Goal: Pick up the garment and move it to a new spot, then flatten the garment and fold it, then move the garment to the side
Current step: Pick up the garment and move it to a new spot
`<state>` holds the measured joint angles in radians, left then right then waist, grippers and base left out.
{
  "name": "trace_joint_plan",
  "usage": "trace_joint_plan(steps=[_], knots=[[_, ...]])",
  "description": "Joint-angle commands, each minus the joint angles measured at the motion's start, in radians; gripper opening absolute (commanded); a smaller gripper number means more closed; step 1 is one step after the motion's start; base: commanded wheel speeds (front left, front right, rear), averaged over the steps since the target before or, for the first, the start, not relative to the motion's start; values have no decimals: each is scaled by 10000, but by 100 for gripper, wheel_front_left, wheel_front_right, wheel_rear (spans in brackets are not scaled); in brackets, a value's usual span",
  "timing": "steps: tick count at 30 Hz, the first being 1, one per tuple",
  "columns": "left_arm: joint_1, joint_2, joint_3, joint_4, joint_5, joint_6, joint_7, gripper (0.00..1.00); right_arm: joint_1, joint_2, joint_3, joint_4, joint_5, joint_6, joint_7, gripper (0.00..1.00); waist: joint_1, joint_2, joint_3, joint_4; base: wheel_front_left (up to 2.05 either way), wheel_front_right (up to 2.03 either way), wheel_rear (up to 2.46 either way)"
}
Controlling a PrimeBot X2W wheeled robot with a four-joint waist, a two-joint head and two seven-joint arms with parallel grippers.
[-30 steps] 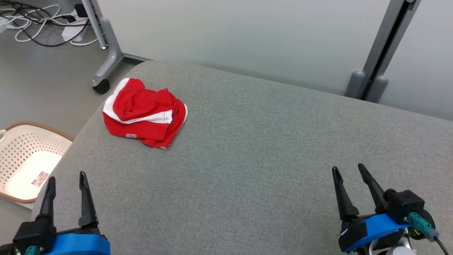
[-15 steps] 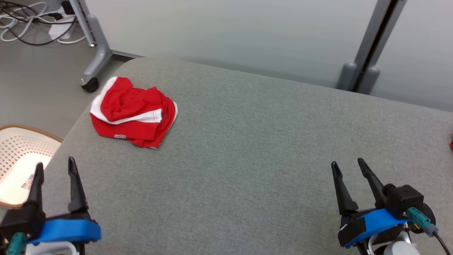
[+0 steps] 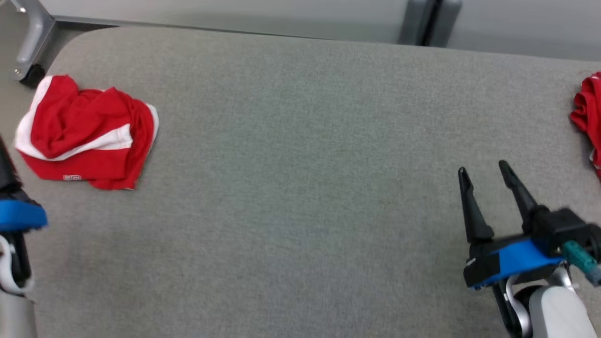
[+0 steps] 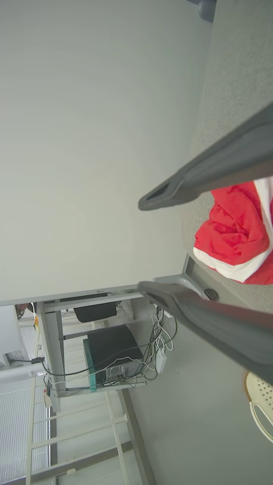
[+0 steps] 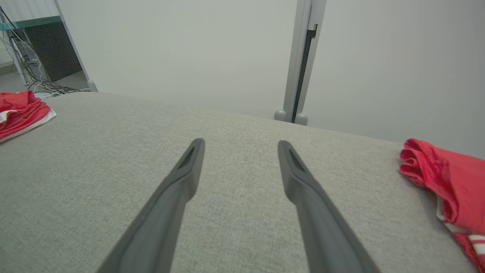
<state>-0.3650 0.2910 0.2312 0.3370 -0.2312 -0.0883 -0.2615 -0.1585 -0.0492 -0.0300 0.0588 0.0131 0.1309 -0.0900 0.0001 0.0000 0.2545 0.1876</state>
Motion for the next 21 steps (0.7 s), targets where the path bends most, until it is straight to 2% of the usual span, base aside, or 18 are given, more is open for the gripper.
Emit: trace_joint_plan(steps=[1, 6, 14, 18, 21], knots=[[-661, 317, 111, 418, -227, -75, 147, 100, -246, -20, -140, -390, -239, -1, 124, 100, -1, 0, 539, -183, 0, 0, 0], [-1856, 902, 54, 1222, -416, -186, 434, 100, -489, -137, -299, -1028, -599, -1, 380, 100, -1, 0, 1452, -457, 0, 0, 0], [-3822, 1829, -310, 3549, -941, -366, 1371, 100, -989, -515, -407, -2159, -902, -1, 778, 100, -1, 0, 2988, -806, 0, 0, 0], [-4458, 1976, -623, 5015, -1244, -424, 2391, 100, -1231, -652, -351, -2418, -936, -1, 892, 100, -1, 0, 3318, -913, 0, 0, 0], [-4834, 1861, -830, 5752, -1509, -441, 2881, 100, -1279, -669, -392, -2488, -946, -3, 894, 100, -1, 0, 3375, -940, 0, 0, 0]])
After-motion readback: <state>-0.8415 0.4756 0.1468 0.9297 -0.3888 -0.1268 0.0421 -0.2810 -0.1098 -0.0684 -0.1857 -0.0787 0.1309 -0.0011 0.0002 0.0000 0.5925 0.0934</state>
